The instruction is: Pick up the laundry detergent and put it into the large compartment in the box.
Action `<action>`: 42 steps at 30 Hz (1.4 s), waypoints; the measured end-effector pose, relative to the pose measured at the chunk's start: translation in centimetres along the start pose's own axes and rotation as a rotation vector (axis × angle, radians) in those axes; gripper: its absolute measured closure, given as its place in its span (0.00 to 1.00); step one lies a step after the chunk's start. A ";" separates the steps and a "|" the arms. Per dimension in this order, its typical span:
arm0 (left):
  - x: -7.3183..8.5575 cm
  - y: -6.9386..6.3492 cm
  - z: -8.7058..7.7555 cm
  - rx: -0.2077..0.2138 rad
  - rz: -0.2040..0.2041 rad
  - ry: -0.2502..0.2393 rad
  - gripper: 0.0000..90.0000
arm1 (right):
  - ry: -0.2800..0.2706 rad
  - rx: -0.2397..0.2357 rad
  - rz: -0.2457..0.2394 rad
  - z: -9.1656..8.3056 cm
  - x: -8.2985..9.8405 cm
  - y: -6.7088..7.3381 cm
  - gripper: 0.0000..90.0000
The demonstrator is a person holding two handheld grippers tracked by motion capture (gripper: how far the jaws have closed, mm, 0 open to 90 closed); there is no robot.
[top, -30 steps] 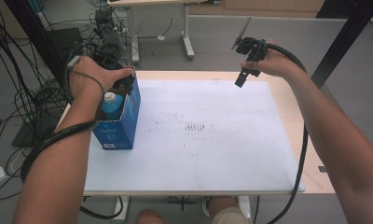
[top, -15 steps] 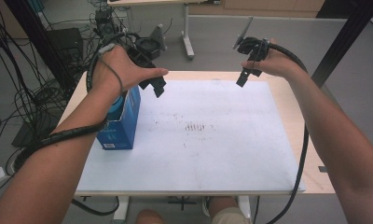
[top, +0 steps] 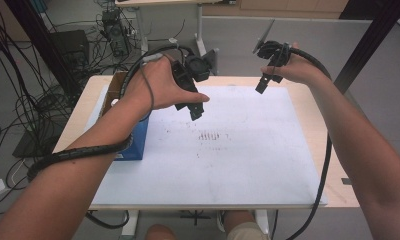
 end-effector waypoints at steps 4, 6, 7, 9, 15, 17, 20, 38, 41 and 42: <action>-0.6 -1.2 0.6 0.030 0.075 -0.002 0.16 | -0.001 0.012 0.008 -0.1 0.0 0.1 0.07; -0.8 -1.6 0.9 0.052 0.103 0.000 0.15 | -0.002 0.015 0.011 -0.1 0.0 0.0 0.07; -0.9 -1.6 1.0 0.066 0.114 -0.003 0.15 | -0.002 0.013 0.012 0.0 0.0 0.0 0.07; -1.0 -1.6 1.1 0.086 0.120 -0.009 0.15 | -0.001 0.010 0.009 0.0 0.0 0.1 0.07; -1.4 -1.7 1.6 0.112 0.139 -0.005 0.15 | -0.003 0.010 0.008 0.2 0.0 0.2 0.08; -1.4 -1.8 1.7 0.117 0.143 -0.003 0.15 | 0.001 0.008 0.007 0.4 0.0 0.2 0.08; -1.4 -1.8 1.8 0.119 0.148 -0.004 0.15 | 0.002 0.006 0.005 0.5 -0.1 0.2 0.08; -0.8 -1.5 1.9 0.132 0.144 -0.019 0.14 | 0.002 0.005 0.003 0.7 -0.3 0.4 0.08; -0.9 -1.4 1.9 0.134 0.145 -0.015 0.14 | 0.005 0.005 0.002 0.7 -0.3 0.4 0.08; -0.9 -1.4 1.9 0.131 0.144 -0.017 0.14 | 0.004 0.005 0.000 0.7 -0.3 0.4 0.08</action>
Point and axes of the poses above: each handheld gripper's, and its own axes: z roughly forward along the jaws, x roughly out of its underside, y roughly to its left, the point moved 1 cm from there along z, roughly forward along the jaws, and after that the axes turned 14 degrees about -y, right-handed, at the moved point
